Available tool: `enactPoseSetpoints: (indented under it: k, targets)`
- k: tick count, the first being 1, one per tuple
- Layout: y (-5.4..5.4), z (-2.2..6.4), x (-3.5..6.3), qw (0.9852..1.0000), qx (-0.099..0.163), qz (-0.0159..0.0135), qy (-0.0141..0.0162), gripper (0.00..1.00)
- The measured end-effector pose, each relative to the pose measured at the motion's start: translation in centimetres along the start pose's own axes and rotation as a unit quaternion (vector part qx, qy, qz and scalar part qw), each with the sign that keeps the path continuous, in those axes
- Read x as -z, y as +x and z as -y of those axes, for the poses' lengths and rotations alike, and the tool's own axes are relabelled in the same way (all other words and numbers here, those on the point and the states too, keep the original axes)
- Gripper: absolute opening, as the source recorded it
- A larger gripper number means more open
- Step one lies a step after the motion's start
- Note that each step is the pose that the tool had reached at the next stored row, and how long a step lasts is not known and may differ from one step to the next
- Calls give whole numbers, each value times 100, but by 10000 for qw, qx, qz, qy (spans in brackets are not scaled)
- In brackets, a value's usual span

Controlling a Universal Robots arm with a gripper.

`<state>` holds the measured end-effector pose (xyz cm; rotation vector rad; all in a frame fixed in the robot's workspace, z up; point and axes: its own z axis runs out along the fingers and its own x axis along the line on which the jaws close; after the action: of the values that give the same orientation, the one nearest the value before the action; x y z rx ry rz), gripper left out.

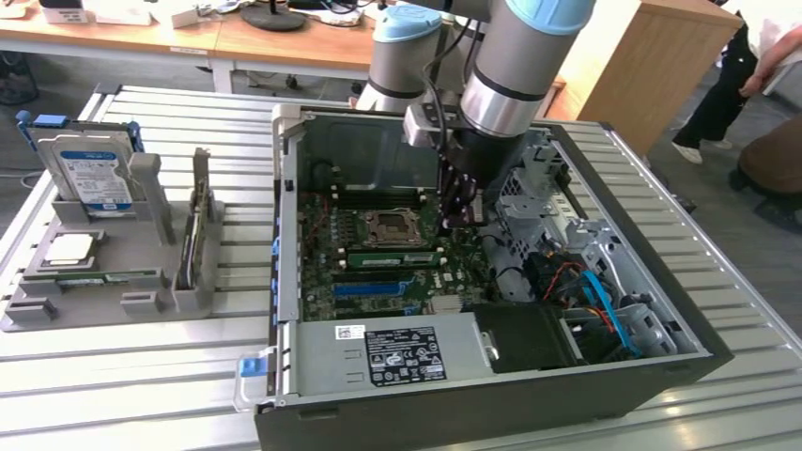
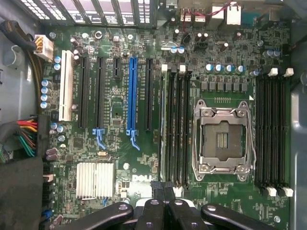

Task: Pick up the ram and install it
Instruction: 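Press down the ram until it locks into place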

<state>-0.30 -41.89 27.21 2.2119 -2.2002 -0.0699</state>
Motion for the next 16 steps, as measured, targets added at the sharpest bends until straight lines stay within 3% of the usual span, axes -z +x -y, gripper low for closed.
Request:
enactPoseSetpoints:
  k: [8, 16]
  targets:
    - [1, 68, 3, 10000, 0, 0, 0, 11]
    - [2, 71, -17, 10000, 0, 0, 0, 11]
